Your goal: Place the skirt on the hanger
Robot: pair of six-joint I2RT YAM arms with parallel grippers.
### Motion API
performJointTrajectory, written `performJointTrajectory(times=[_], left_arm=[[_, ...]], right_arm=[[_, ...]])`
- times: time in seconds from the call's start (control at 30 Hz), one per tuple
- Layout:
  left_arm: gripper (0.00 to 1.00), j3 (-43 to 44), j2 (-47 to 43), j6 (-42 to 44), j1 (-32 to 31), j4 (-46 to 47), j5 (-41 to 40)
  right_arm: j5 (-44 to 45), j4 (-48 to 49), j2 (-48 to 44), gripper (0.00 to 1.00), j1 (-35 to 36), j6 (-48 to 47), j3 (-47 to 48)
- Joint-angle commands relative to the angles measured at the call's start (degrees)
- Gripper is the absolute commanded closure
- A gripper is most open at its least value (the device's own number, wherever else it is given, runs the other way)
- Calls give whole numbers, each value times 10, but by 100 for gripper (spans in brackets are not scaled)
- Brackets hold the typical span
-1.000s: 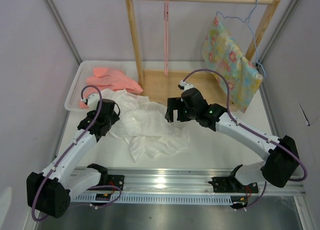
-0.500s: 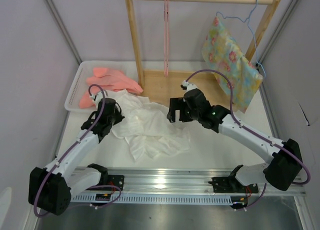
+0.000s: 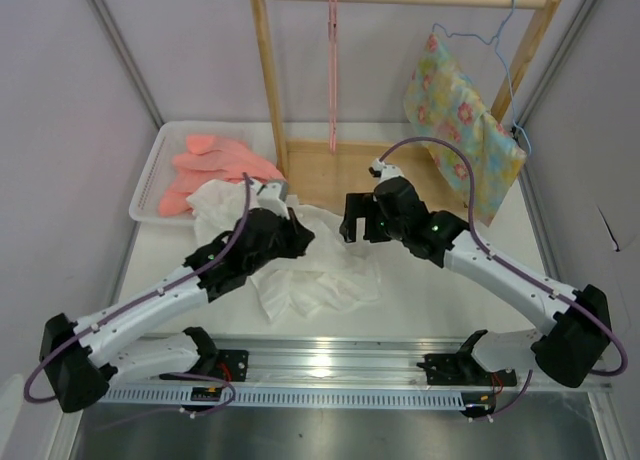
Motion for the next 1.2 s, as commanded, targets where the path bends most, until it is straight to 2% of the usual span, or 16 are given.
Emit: performJointTrajectory(times=[0.0, 0.07, 0.1, 0.2, 0.23, 0.3, 0.37, 0.43, 0.53, 0.6, 0.63, 0.73, 0.83, 0.93, 1.03, 1.17], left_arm=[[100, 10, 59, -23, -67, 46, -4], [100, 25, 125, -28, -119, 51, -17], [100, 45, 146, -47, -144, 38, -63], [99, 27, 126, -94, -136, 33, -103], [97, 23, 112, -100, -107, 18, -109], [84, 9, 55, -108, -74, -7, -123], [63, -5, -10, -93, -5, -41, -119], [55, 0, -47, -78, 63, -78, -106], [46, 39, -95, -56, 120, -143, -141], [44, 66, -105, -55, 142, -178, -168], [38, 77, -107, -57, 159, -199, -181], [37, 95, -118, -58, 194, -210, -205], [34, 153, -118, -31, 220, -213, -209], [34, 181, -105, -12, 233, -223, -208], [34, 223, -98, 14, 241, -232, -211], [34, 236, -97, 25, 257, -228, -195]], right_arm=[[24, -14, -58, 1, -25, 3, -9], [20, -17, -86, 1, -47, 4, -19], [15, -19, -98, 1, -51, 1, -26], [6, -30, -100, 1, -51, -3, -31], [-4, -30, -99, 1, -46, -5, -33], [-9, -13, -92, 1, -9, -13, -36], [23, -7, -64, 1, 32, -14, -29], [62, -1, -37, 3, 88, -13, -15], [89, 28, 16, 4, 145, -21, 7], [110, 38, 72, 4, 167, -29, 38], [116, 45, 95, 4, 188, -34, 57], [144, 46, 197, 4, 221, -56, 156], [175, 51, 289, 3, 235, -73, 274], [170, 44, 369, 3, 237, -76, 343], [175, 17, 445, 2, 252, -81, 442], [196, -50, 547, 2, 263, -69, 580]])
